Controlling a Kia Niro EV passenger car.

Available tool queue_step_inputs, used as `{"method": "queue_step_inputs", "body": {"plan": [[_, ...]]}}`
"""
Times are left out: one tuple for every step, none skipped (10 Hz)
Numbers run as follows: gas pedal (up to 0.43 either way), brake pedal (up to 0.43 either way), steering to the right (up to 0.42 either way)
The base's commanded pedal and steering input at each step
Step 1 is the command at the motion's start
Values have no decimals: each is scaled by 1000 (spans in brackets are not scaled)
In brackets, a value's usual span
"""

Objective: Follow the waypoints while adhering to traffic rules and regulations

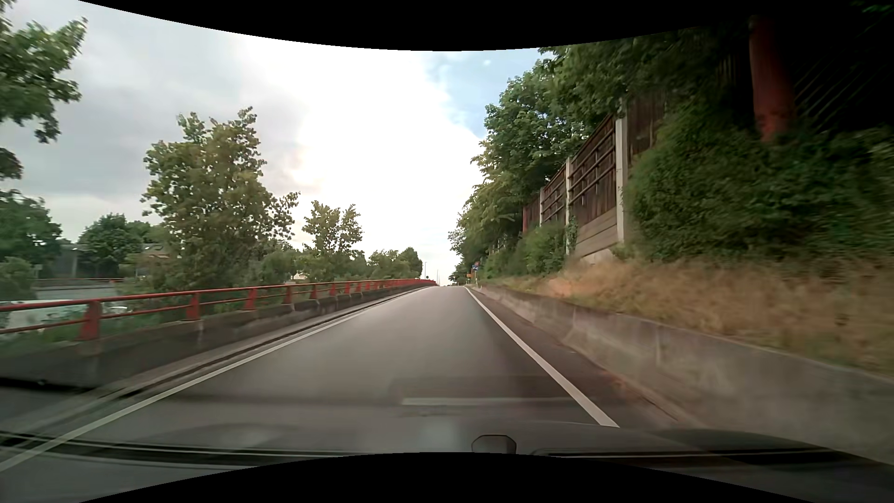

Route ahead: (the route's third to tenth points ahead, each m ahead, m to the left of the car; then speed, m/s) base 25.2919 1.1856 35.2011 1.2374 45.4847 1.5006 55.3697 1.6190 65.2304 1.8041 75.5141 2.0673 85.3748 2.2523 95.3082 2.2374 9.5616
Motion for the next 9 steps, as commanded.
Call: {"method": "queue_step_inputs", "body": {"plan": [[157, 0, -3], [177, 0, -4], [177, 0, -4], [220, 0, -6], [319, 0, -8], [319, 0, -8], [319, 0, -8], [319, 0, -8], [319, 0, -7]]}}
